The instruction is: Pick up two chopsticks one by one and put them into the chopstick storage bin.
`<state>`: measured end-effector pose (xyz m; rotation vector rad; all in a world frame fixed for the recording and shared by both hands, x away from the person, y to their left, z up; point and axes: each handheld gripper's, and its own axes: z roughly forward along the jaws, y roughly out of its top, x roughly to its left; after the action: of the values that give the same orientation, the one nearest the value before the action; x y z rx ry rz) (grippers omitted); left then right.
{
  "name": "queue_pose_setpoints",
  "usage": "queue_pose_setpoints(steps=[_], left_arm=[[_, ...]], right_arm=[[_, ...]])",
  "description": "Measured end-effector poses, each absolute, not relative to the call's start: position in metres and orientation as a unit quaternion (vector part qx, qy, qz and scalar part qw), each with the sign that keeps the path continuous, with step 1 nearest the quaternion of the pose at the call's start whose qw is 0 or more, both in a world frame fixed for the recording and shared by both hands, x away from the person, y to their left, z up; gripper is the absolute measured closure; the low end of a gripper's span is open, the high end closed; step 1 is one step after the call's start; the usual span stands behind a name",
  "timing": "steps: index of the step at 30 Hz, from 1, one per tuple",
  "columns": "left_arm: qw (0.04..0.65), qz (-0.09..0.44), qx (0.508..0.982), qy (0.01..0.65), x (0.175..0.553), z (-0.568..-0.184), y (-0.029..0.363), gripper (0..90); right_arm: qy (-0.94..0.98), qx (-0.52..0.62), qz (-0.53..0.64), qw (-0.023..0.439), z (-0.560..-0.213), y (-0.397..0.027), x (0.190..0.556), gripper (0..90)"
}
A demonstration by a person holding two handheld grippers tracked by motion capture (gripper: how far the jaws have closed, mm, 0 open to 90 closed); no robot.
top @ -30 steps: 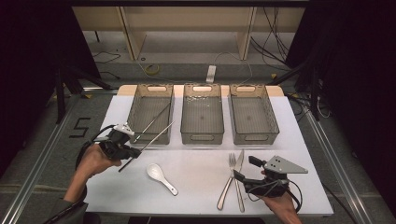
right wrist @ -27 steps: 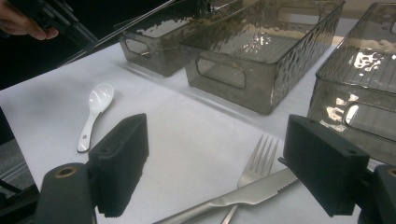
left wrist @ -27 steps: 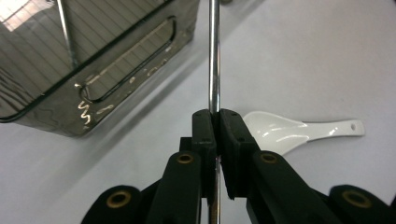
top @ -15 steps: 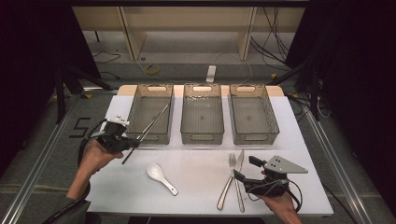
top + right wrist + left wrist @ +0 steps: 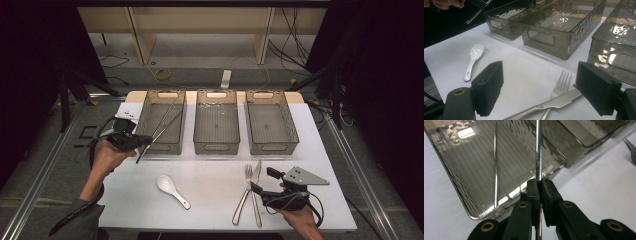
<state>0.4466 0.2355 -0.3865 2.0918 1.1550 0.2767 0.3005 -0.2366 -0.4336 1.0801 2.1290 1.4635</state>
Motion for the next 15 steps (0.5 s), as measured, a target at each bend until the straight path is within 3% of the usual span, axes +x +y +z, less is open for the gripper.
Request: queue_pose_setpoints(steps=[15], left_arm=[[0.354,0.130,0.800,0.467,0.493,-0.362,0.232,84.4]], right_arm=[[0.747,0.380,0.519,0.167,-0.433,-0.238,0.300,23.2]])
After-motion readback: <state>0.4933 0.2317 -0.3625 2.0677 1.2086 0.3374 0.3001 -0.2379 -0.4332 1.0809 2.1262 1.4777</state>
